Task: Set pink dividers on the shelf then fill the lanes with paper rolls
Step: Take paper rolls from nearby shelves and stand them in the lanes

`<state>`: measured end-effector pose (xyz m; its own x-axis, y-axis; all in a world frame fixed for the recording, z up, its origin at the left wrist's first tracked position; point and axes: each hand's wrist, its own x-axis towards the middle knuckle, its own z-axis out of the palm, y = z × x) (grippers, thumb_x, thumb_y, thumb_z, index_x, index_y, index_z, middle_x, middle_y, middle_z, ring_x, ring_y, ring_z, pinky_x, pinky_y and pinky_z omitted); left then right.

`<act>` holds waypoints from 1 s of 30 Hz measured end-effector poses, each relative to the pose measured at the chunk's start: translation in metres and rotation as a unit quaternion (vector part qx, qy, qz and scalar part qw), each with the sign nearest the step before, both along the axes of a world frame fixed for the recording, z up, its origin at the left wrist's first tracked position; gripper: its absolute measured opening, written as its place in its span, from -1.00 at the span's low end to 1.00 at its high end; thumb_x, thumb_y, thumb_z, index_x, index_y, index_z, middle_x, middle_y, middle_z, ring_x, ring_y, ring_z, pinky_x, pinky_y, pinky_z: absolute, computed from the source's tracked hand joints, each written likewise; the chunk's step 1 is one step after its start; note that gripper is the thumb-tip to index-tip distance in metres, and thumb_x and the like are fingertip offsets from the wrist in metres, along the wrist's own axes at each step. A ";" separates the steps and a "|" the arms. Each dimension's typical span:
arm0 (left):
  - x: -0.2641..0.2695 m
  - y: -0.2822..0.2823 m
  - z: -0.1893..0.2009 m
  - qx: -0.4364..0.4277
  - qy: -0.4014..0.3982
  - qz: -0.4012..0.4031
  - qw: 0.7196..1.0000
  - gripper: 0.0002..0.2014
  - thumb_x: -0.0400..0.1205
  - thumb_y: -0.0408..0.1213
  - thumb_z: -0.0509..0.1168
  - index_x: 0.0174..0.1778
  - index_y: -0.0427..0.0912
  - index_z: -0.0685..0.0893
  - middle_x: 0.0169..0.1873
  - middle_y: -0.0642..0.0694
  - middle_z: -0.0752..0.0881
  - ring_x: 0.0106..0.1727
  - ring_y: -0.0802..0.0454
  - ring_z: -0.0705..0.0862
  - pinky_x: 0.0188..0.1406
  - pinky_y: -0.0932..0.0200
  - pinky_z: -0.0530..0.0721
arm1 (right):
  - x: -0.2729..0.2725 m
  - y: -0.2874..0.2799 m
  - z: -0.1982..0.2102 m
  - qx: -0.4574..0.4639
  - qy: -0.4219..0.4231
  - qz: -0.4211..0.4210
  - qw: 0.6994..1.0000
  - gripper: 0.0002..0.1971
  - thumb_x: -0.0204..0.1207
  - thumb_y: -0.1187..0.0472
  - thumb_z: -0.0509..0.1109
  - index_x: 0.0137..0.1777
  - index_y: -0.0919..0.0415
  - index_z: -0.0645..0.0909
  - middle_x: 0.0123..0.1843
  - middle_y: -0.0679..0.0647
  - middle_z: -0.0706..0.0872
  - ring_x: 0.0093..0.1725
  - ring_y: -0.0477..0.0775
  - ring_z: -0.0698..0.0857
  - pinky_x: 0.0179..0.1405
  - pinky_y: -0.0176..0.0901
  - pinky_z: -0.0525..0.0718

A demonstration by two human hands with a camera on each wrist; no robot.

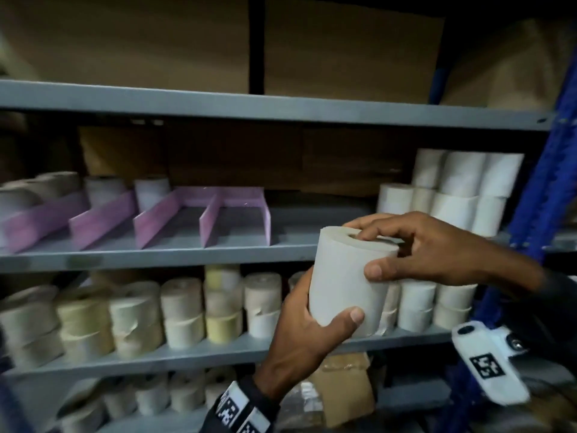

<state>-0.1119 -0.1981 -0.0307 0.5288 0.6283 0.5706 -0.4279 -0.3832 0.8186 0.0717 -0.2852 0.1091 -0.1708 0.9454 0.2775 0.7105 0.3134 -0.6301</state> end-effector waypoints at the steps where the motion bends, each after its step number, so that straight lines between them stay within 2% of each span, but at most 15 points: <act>1: -0.011 -0.002 -0.002 -0.004 0.003 0.012 1.000 -0.32 0.48 -0.03 0.55 0.52 -0.15 0.59 0.32 -0.06 0.78 0.32 -0.02 0.77 0.17 0.14 0.74 | -0.009 0.001 -0.001 -0.006 -0.003 0.009 1.000 -0.54 0.27 -0.25 0.62 0.12 -0.07 0.77 0.42 -0.25 0.61 0.42 -0.18 0.60 0.30 -0.05 0.72; 4: -0.047 -0.003 -0.009 -0.004 0.009 0.043 0.999 -0.33 0.50 0.02 0.58 0.53 -0.06 0.59 0.32 -0.02 0.78 0.31 -0.01 0.77 0.14 0.14 0.76 | -0.038 0.010 -0.004 -0.026 -0.022 0.039 0.999 -0.54 0.27 -0.26 0.62 0.12 -0.09 0.77 0.40 -0.32 0.59 0.42 -0.24 0.58 0.26 -0.05 0.73; 8: -0.094 0.006 -0.012 0.010 0.020 0.081 0.996 -0.32 0.48 0.19 0.59 0.51 0.13 0.60 0.33 0.00 0.77 0.32 -0.04 0.77 0.12 0.16 0.76 | -0.076 0.032 -0.004 -0.053 -0.081 0.057 0.994 -0.49 0.22 -0.38 0.58 0.14 -0.20 0.76 0.42 -0.44 0.52 0.45 -0.33 0.50 0.30 -0.03 0.71; 11: -0.133 0.017 -0.017 0.032 0.041 0.110 0.993 -0.30 0.50 0.20 0.57 0.55 0.13 0.56 0.34 0.04 0.76 0.32 0.01 0.76 0.10 0.24 0.75 | -0.111 0.055 -0.006 -0.040 -0.107 0.079 0.990 -0.51 0.23 -0.39 0.58 0.12 -0.22 0.77 0.44 -0.34 0.55 0.48 -0.25 0.50 0.38 0.06 0.63; 12: -0.149 0.021 -0.019 0.037 0.049 0.120 0.991 -0.30 0.50 0.20 0.56 0.56 0.15 0.55 0.34 0.07 0.76 0.32 0.04 0.75 0.10 0.28 0.74 | -0.125 0.064 -0.008 -0.032 -0.104 0.090 0.990 -0.54 0.25 -0.35 0.59 0.12 -0.20 0.78 0.42 -0.31 0.58 0.48 -0.24 0.51 0.41 0.02 0.61; 14: -0.171 0.029 -0.025 0.039 0.066 0.147 0.986 -0.32 0.52 0.17 0.56 0.56 0.20 0.54 0.35 0.15 0.75 0.33 0.11 0.75 0.12 0.27 0.74 | -0.148 0.079 -0.013 -0.020 -0.103 0.112 0.988 -0.58 0.30 -0.27 0.60 0.12 -0.14 0.79 0.36 -0.32 0.61 0.45 -0.30 0.52 0.38 -0.26 0.59; 16: -0.192 0.036 -0.032 0.050 0.089 0.193 0.976 -0.34 0.54 0.14 0.53 0.57 0.19 0.53 0.35 0.21 0.74 0.33 0.14 0.73 0.18 0.14 0.76 | -0.172 0.096 -0.018 -0.011 -0.119 0.117 0.986 -0.60 0.32 -0.22 0.60 0.12 -0.11 0.80 0.34 -0.33 0.61 0.42 -0.38 0.50 0.30 -0.50 0.53; 17: -0.203 0.040 -0.035 0.065 0.098 0.225 0.967 -0.35 0.55 0.14 0.51 0.57 0.17 0.53 0.35 0.23 0.73 0.33 0.15 0.73 0.22 0.08 0.76 | -0.183 0.105 -0.022 -0.005 -0.131 0.111 0.985 -0.61 0.33 -0.22 0.60 0.12 -0.11 0.80 0.34 -0.30 0.62 0.43 -0.38 0.49 0.31 -0.47 0.53; 19: -0.216 0.045 -0.042 0.106 0.112 0.300 0.942 -0.41 0.62 0.08 0.46 0.58 0.11 0.53 0.36 0.23 0.71 0.36 0.20 0.69 0.27 0.05 0.72 | -0.198 0.121 -0.027 0.000 -0.136 0.082 0.987 -0.60 0.33 -0.20 0.61 0.14 -0.11 0.79 0.40 -0.22 0.59 0.46 -0.37 0.44 0.39 -0.25 0.53; 21: -0.224 0.049 -0.051 0.146 0.135 0.366 0.909 -0.42 0.69 -0.08 0.43 0.64 -0.05 0.49 0.50 0.06 0.66 0.51 0.11 0.62 0.38 -0.03 0.67 | -0.209 0.137 -0.030 0.005 -0.125 0.046 0.991 -0.57 0.34 -0.18 0.61 0.19 -0.06 0.78 0.49 -0.13 0.56 0.51 -0.29 0.41 0.44 -0.13 0.50; 23: -0.228 0.052 -0.058 0.187 0.174 0.407 0.877 -0.37 0.70 -0.15 0.38 0.69 -0.22 0.43 0.64 -0.14 0.50 0.66 -0.07 0.48 0.50 -0.13 0.63 | -0.217 0.153 -0.030 0.026 -0.131 0.027 0.991 -0.54 0.35 -0.15 0.61 0.21 -0.01 0.78 0.53 -0.04 0.54 0.53 -0.23 0.40 0.44 -0.22 0.45; 25: -0.227 0.060 -0.062 0.244 0.218 0.406 0.853 -0.30 0.65 -0.15 0.37 0.71 -0.28 0.38 0.72 -0.21 0.35 0.72 -0.17 0.37 0.54 -0.17 0.58 | -0.222 0.169 -0.027 0.046 -0.127 0.022 0.991 -0.55 0.36 -0.12 0.62 0.21 0.05 0.79 0.49 0.01 0.58 0.49 -0.25 0.43 0.41 -0.34 0.43; 26: -0.225 0.065 -0.064 0.276 0.237 0.393 0.845 -0.28 0.64 -0.16 0.37 0.72 -0.30 0.36 0.74 -0.25 0.29 0.74 -0.22 0.32 0.56 -0.20 0.55 | -0.223 0.176 -0.025 0.053 -0.124 0.017 0.991 -0.55 0.36 -0.10 0.62 0.21 0.08 0.79 0.47 0.03 0.60 0.48 -0.22 0.45 0.42 -0.32 0.45; 28: -0.218 0.079 -0.066 0.319 0.272 0.369 0.830 -0.25 0.68 -0.14 0.36 0.76 -0.29 0.26 0.79 -0.26 0.10 0.79 -0.25 0.16 0.66 -0.26 0.40 | -0.222 0.192 -0.018 0.072 -0.141 0.001 0.987 -0.54 0.38 -0.10 0.60 0.21 0.13 0.79 0.41 0.08 0.65 0.43 -0.13 0.53 0.41 -0.32 0.48; 30: -0.210 0.093 -0.069 0.333 0.310 0.363 0.813 -0.21 0.73 -0.05 0.27 0.81 -0.23 0.07 0.81 -0.19 -0.13 0.83 -0.21 -0.03 0.75 -0.22 0.19 | -0.220 0.209 -0.012 0.082 -0.167 -0.010 0.982 -0.53 0.40 -0.12 0.58 0.20 0.18 0.78 0.37 0.10 0.68 0.36 -0.06 0.58 0.25 -0.50 0.47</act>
<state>-0.3214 -0.1048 -0.0997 0.4721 0.5641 0.6775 0.5255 -0.7971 0.2975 -0.1485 -0.0761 0.0971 -0.2604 0.8968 0.3578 0.8762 0.3751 -0.3025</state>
